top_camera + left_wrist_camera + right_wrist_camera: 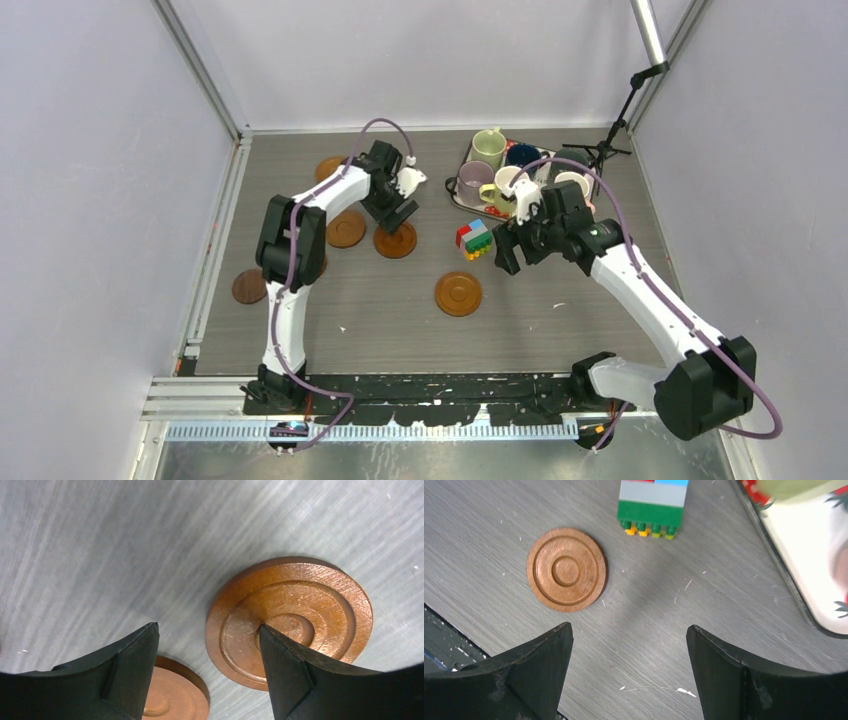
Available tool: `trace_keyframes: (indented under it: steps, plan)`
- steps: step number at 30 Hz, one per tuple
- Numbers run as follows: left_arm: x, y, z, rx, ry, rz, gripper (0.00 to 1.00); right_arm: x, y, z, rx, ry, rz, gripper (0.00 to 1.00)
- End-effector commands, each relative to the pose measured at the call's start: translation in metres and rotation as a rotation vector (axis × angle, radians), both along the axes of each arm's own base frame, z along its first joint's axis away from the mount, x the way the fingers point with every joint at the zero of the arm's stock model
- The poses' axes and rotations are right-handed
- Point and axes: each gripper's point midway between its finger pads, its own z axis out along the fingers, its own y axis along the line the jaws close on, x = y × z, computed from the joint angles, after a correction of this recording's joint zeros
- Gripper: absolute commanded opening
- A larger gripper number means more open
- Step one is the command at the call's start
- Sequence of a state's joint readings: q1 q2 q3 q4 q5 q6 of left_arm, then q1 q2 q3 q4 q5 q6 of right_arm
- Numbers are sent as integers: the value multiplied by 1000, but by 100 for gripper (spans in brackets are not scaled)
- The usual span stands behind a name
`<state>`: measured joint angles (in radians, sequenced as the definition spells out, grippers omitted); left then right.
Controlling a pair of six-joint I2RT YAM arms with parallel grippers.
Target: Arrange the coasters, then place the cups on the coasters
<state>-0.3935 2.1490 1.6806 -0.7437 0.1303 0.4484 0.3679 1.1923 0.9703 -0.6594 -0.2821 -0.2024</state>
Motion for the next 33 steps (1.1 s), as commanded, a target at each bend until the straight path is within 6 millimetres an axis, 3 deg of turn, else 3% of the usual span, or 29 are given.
trace_keyframes:
  steps: [1,6,15,22,33]
  plan:
    - [42,4,-1,58,-115,71,73,16,-3,31,59,-141,-49,88]
    - [86,18,-1,100,-185,182,67,18,-6,35,69,-166,-65,88]
    - [150,19,-1,22,-251,305,66,16,-5,31,73,-152,-53,88]
    - [175,28,-4,38,-312,318,66,15,-4,28,78,-136,-43,88]
    - [198,22,6,-15,-376,330,69,16,-4,25,72,-125,-45,88]
